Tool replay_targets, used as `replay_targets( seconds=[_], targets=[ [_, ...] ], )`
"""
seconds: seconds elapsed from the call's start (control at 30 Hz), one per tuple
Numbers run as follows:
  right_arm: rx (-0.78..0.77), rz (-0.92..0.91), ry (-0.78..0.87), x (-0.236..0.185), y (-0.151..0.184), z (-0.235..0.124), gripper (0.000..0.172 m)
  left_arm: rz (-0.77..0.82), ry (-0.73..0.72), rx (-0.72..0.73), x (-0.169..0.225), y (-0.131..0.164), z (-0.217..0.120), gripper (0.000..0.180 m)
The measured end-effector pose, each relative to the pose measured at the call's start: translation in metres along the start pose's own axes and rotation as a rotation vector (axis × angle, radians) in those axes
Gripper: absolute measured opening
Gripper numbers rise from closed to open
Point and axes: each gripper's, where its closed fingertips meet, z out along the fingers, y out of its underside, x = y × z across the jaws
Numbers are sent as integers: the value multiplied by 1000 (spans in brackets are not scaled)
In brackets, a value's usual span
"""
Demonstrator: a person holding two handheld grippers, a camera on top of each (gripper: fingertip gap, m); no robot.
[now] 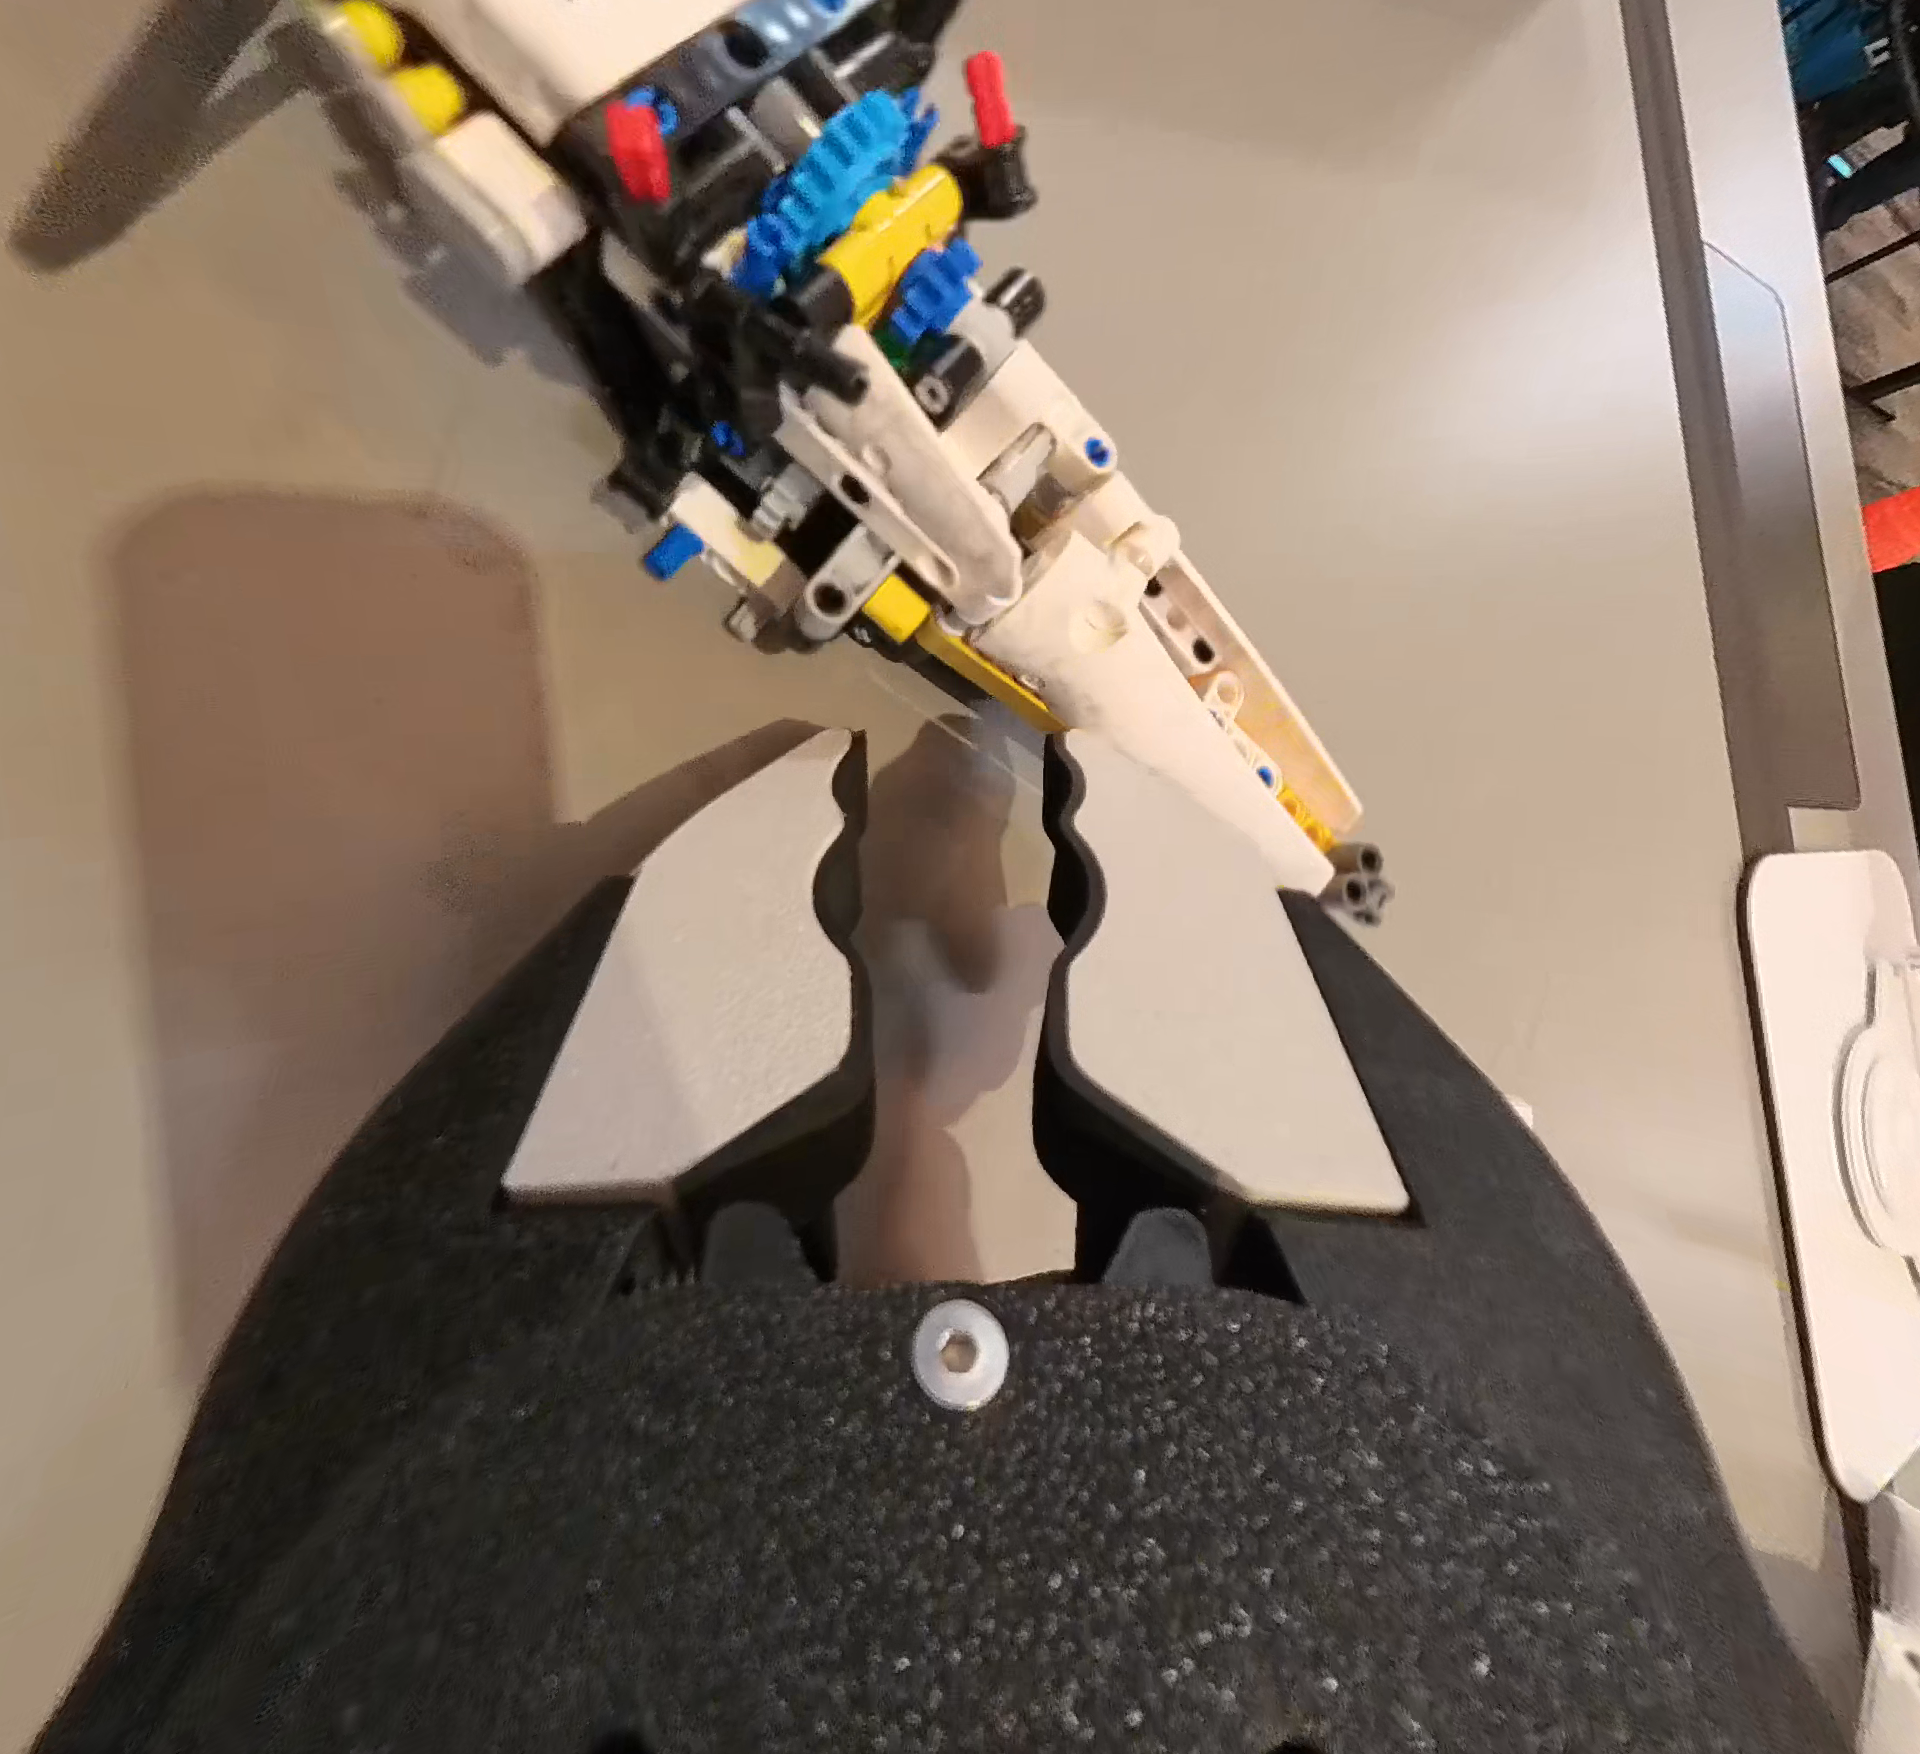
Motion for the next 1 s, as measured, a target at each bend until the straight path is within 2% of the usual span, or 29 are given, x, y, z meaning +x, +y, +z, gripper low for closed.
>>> replay_targets(
  seconds=[0.33, 0.5, 0.67, 1.0],
  targets=[
    [-4, 21, 36, 17, -7, 16, 31, 17, 156, -184, 50, 34, 17, 54],
    [-2, 30, 56, 22, -10, 20, 31, 26, 159, -174, 60, 36, 22, 57],
    [0, 29, 76, 21, -7, 16, 30, 28, 114, -97, 55, 27, 17, 57],
    [27, 70, 88, 12, -1, 2, 29, 81, -58, 187, 25, -18, -2, 55]
  ],
)
